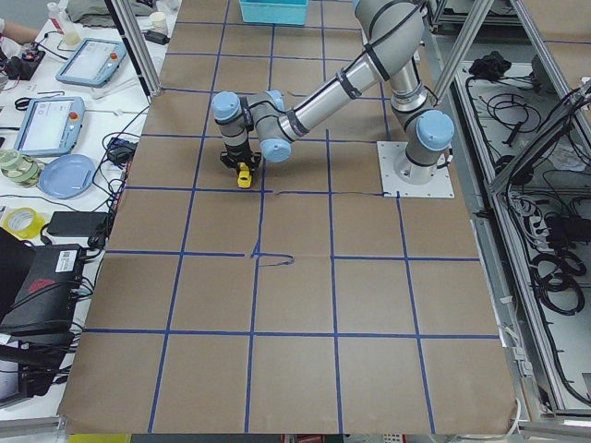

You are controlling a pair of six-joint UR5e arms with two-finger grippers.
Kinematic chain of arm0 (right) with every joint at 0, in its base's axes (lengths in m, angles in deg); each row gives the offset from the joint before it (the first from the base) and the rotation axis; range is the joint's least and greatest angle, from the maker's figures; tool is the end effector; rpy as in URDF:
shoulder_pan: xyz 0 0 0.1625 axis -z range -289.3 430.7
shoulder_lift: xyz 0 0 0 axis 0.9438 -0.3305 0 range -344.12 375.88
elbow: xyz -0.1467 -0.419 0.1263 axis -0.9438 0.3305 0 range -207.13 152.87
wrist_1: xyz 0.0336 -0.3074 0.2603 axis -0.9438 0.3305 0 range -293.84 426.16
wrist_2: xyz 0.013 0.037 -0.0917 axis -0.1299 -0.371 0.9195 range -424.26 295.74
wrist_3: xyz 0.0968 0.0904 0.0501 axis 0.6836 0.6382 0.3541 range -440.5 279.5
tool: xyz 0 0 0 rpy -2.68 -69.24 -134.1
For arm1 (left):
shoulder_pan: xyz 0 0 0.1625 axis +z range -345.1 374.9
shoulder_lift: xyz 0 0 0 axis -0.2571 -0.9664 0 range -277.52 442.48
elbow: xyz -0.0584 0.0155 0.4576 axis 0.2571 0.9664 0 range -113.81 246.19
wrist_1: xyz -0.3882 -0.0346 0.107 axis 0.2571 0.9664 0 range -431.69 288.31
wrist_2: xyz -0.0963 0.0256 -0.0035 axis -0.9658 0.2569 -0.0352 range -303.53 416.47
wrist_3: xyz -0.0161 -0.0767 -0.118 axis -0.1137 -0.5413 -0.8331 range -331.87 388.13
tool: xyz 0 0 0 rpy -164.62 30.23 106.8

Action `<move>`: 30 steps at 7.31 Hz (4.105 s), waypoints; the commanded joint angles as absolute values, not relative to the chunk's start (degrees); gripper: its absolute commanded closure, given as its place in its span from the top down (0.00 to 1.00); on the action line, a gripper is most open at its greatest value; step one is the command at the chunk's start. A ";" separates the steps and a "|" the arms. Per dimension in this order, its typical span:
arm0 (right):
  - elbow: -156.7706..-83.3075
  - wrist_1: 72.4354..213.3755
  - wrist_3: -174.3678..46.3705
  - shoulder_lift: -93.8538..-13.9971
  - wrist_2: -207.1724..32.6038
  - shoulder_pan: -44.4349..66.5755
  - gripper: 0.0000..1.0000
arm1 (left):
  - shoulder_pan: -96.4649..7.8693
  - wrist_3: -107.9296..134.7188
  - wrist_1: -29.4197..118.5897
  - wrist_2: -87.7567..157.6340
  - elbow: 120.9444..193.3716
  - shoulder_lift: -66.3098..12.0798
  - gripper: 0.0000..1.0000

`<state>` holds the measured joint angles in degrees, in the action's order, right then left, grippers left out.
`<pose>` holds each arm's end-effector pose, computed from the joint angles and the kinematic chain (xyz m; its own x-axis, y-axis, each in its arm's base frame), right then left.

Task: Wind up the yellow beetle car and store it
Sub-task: 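Drag the held car backward along the table toward the robot with the left gripper, then open the left gripper and release the car, then raise the left gripper away while the right arm reaches over the car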

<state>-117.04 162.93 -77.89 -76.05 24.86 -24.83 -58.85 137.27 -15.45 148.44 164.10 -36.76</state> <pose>0.1817 -0.4707 0.5126 -0.9983 -0.0538 -0.0221 -0.0499 0.9871 -0.1520 0.0504 -0.6319 0.1876 0.0510 0.9965 0.0670 0.9986 -0.0520 0.0131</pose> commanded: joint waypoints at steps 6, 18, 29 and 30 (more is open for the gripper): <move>-117.04 163.01 -77.86 -75.96 24.86 -24.84 1.00 | -52.87 145.37 -18.70 148.32 165.33 -36.96 0.06; -117.04 163.19 -77.95 -75.96 24.86 -24.84 1.00 | -46.98 150.91 -18.78 147.97 164.63 -37.67 0.82; -117.13 163.10 -77.95 -75.96 24.86 -24.84 1.00 | -54.69 141.44 -12.47 148.49 164.36 -30.65 0.81; -117.04 163.02 -78.12 -75.88 24.86 -24.84 1.00 | -56.54 138.46 -10.80 148.75 164.28 -29.07 0.81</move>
<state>-117.08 163.09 -77.96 -75.95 24.85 -24.83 -54.14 142.03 -13.04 148.50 164.39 -31.09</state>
